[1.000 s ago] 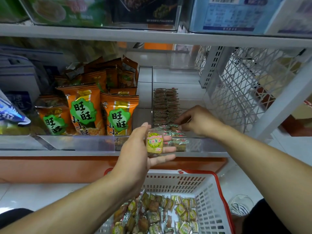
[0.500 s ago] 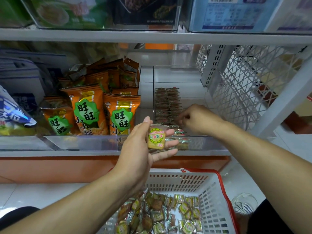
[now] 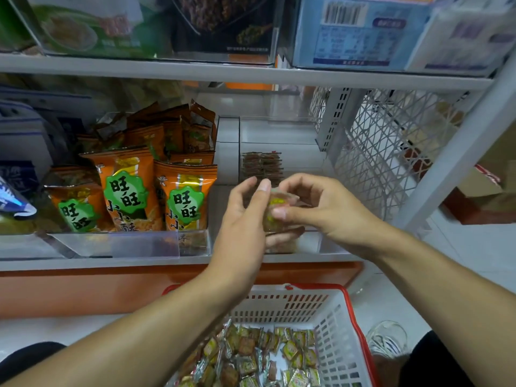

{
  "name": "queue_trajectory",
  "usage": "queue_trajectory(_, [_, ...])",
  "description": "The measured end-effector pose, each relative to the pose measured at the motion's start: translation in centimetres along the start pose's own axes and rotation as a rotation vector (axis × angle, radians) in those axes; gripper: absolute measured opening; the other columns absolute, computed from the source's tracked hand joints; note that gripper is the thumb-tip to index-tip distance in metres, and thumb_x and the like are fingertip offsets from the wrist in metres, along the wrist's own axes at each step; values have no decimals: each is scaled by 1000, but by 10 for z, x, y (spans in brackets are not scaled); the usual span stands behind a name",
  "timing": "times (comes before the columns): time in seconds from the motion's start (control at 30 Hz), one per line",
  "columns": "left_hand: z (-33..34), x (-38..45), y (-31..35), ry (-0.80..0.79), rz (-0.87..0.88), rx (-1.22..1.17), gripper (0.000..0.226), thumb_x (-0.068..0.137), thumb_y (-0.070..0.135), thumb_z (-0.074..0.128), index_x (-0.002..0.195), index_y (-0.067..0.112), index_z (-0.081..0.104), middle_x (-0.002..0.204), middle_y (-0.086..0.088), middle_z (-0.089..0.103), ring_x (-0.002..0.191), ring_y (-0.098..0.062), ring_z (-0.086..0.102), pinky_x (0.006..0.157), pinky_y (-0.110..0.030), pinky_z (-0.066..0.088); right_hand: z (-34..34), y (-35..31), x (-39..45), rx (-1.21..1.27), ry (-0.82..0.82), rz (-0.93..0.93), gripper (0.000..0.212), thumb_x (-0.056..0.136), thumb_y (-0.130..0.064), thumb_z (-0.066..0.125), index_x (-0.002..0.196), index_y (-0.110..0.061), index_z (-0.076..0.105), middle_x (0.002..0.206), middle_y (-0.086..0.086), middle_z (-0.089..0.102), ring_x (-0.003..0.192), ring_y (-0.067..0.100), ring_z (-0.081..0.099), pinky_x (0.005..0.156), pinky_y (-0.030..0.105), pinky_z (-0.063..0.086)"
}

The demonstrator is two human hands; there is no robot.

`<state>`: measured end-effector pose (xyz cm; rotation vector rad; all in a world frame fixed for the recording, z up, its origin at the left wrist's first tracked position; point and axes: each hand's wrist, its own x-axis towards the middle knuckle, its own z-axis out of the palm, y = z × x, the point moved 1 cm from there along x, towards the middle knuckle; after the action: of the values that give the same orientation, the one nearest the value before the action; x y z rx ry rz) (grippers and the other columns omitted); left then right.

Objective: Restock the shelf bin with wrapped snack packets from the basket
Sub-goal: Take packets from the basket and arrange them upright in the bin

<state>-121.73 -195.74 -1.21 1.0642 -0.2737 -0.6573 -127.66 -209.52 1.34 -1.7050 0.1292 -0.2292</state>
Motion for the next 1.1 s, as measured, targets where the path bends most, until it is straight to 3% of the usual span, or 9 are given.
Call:
queue_trajectory(0.1, [5,17,-4,40,15,124,50,103,32,58,147,23,39,120,-9,70,101,-22,75,80,-37,63,-20,5,20,331,264,58,23,81,-7,73,98,-11,59,108,16,71,101,32,68,96,43,52])
queue_trajectory(0.17, [3,25,-9,-43,151,593,56,103,31,59,153,28,35,131,2,65,114,-11,66,100,-34,54,-31,12,35,345,444,98,15,89,0,68,97,-11,61,108,11,73,96,31,72,91,45,57])
queue_trajectory(0.27, [1,34,-20,-308,403,1444,66,98,46,57,157,25,33,160,1,40,145,-12,35,119,-27,26,-47,36,59,14,535,241,11,89,-3,67,87,-13,70,91,8,72,83,25,70,81,42,63])
queue_trajectory(0.4, [2,43,-42,-470,260,1962,83,94,63,49,158,14,31,168,-6,25,157,-23,11,128,-50,6,-68,74,94,-583,495,328,13,88,-12,71,100,-12,75,98,9,74,88,24,72,77,31,60])
queue_trajectory(0.5, [5,48,-44,-459,224,1977,62,93,56,55,141,16,55,150,-5,51,144,-26,38,122,-49,26,-78,94,118,-650,528,278,17,88,-22,72,101,-12,66,98,9,69,79,22,66,63,28,57])
queue_trajectory(0.6, [4,51,-41,-441,275,1954,40,97,45,55,127,19,63,136,-2,60,130,-24,50,110,-43,40,-85,111,142,-779,477,271,17,85,-19,75,96,-10,67,105,13,69,90,27,66,74,35,55])
queue_trajectory(0.8, [2,47,-41,-447,341,1953,29,104,38,45,126,22,56,133,0,57,129,-23,48,104,-41,40,-91,128,171,-599,608,264,26,85,-5,70,110,-10,69,118,15,64,100,28,63,78,32,53])
queue_trajectory(0.97, [1,44,-42,-435,365,1947,26,105,37,42,125,24,53,133,0,56,128,-24,47,105,-44,39,-89,130,178,-579,717,233,19,91,-3,59,107,-9,53,100,9,58,88,23,56,66,27,41])
queue_trajectory(1.1, [1,44,-43,-432,359,1935,23,105,34,42,124,24,53,133,0,56,128,-24,46,105,-44,39,-87,128,185,-641,632,344,22,90,0,61,110,-7,68,116,11,68,105,26,64,90,34,54])
